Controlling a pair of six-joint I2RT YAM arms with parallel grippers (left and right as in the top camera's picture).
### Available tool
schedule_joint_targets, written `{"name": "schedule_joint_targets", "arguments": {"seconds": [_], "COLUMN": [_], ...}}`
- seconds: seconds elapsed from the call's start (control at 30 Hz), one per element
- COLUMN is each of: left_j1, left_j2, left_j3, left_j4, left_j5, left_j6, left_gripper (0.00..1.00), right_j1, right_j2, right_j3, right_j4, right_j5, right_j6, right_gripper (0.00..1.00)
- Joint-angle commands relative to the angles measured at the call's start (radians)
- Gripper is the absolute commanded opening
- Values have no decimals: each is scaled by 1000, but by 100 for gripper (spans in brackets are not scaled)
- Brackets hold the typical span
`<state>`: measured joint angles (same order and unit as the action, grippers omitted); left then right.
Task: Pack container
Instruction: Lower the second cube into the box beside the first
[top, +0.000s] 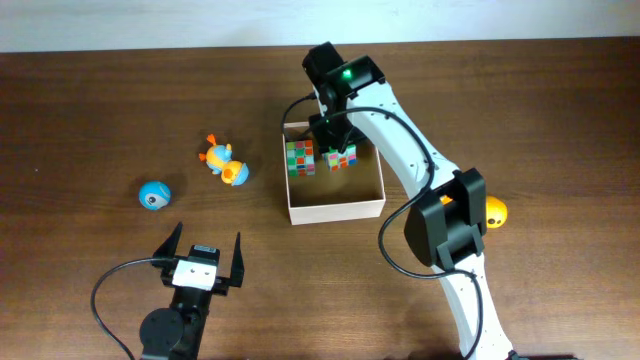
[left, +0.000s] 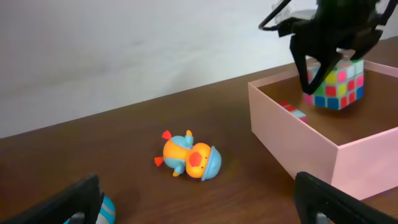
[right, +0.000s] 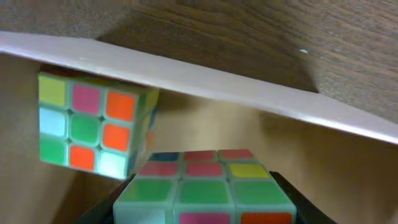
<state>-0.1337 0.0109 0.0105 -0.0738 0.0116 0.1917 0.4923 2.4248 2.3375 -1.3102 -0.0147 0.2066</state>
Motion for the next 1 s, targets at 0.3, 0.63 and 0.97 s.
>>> {"name": "schedule_joint_targets", "arguments": {"seconds": [0.3, 0.63, 0.97], "left_j1": [6, 6, 6], "left_j2": [-5, -5, -5], "left_j3": [-2, -2, -2], "left_j4": [-8, -8, -8], "left_j5": [0, 0, 0], "left_j6": [16, 16, 16], "left_gripper": [99, 99, 99], "right_j1": [18, 18, 18], "right_j2": [-11, -11, -10], "right_j3": [-44, -44, -44], "right_j4": [126, 142, 148], "right_j5": [27, 54, 79], "right_j6": [39, 39, 72], "right_gripper": [47, 47, 48]}}
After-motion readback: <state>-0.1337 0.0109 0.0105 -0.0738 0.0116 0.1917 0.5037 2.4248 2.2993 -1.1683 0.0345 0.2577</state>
